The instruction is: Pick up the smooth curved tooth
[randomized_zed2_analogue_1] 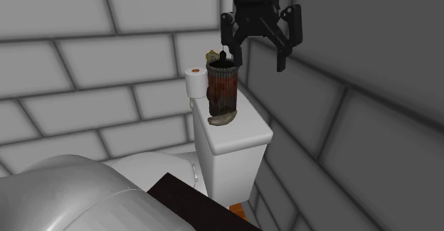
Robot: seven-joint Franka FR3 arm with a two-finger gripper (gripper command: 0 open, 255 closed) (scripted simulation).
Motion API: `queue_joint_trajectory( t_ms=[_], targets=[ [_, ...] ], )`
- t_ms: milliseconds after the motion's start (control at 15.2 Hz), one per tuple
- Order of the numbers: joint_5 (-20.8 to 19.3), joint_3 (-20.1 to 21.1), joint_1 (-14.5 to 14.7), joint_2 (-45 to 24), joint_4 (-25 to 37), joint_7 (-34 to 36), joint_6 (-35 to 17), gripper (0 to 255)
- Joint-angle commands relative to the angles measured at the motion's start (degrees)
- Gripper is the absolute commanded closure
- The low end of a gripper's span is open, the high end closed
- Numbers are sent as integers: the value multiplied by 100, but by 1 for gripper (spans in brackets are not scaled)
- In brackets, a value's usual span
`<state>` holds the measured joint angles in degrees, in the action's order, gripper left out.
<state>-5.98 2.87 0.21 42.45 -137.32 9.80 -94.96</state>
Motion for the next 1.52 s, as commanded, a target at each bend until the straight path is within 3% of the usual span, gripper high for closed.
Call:
queue_joint_trajectory(
  t_ms=[0, 726, 1122, 1452],
  targets=[
    [0, 0, 0, 0, 0, 0, 0, 0],
    [1055, 1100, -62, -621, -1120, 2637, -1882, 0],
    [1416, 1784, -185, -1608, -1200, 4074, -3126, 0],
    [1333, 2353, -429, -2717, -965, 5391, -4160, 0]
  ],
)
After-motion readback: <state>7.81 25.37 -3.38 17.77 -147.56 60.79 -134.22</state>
